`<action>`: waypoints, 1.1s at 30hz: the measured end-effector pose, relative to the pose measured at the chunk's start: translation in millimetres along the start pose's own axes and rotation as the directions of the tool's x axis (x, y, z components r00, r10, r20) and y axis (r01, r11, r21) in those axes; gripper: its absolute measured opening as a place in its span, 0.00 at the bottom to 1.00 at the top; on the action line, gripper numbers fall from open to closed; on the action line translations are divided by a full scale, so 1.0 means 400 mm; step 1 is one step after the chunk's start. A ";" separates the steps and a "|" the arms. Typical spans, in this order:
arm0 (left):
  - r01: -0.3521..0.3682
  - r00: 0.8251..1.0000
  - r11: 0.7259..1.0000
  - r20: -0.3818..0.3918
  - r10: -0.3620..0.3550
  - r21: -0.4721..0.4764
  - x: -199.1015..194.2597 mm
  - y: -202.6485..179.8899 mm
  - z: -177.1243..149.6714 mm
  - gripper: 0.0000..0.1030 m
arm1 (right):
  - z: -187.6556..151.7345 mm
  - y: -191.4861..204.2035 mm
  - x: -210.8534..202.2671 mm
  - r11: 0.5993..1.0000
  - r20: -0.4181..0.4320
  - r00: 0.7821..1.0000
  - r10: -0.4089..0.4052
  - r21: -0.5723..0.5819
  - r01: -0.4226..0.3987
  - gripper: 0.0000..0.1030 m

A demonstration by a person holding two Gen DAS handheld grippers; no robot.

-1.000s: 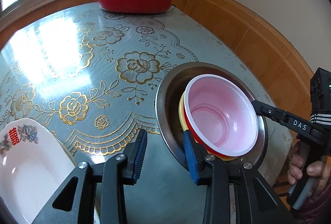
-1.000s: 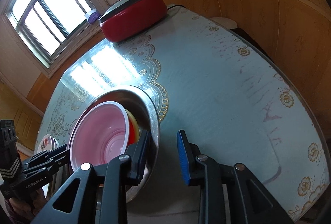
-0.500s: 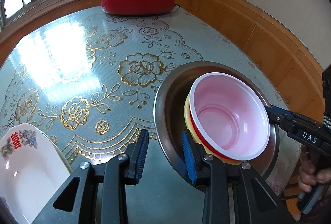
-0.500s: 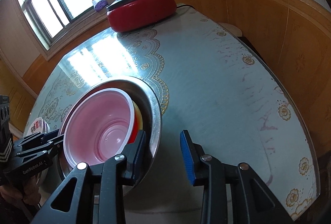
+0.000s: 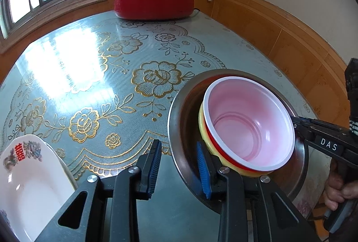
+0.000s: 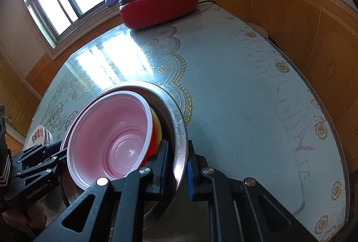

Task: Organize plates and bowls
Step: 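Lift the nested steel bowl off the table with both tools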

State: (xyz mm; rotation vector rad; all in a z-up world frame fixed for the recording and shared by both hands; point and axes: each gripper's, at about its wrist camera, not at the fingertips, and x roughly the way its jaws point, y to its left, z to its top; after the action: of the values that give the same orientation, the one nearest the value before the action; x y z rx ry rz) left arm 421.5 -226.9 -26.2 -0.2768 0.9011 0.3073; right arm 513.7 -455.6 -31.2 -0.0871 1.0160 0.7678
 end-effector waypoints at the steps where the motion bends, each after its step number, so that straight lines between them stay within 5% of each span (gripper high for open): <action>1: -0.001 1.000 1.000 0.001 0.001 0.001 0.000 0.000 0.000 0.30 | 0.000 -0.002 0.001 1.000 -0.001 1.000 0.004 0.003 -0.004 0.12; 10: 0.004 1.000 1.000 0.000 -0.004 0.010 0.014 -0.007 0.007 0.21 | 0.002 -0.004 0.008 1.000 -0.013 1.000 0.016 0.024 -0.016 0.12; 33: 0.079 0.997 0.997 -0.011 -0.079 -0.007 -0.017 0.003 -0.027 0.20 | -0.032 -0.005 -0.006 0.996 -0.026 0.999 0.027 0.084 -0.025 0.12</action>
State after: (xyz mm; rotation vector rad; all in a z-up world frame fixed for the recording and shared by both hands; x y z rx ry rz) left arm 409.5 -230.8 -27.2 -0.3199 0.8976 0.2359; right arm 505.0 -463.5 -36.9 -0.0122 1.0751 0.7489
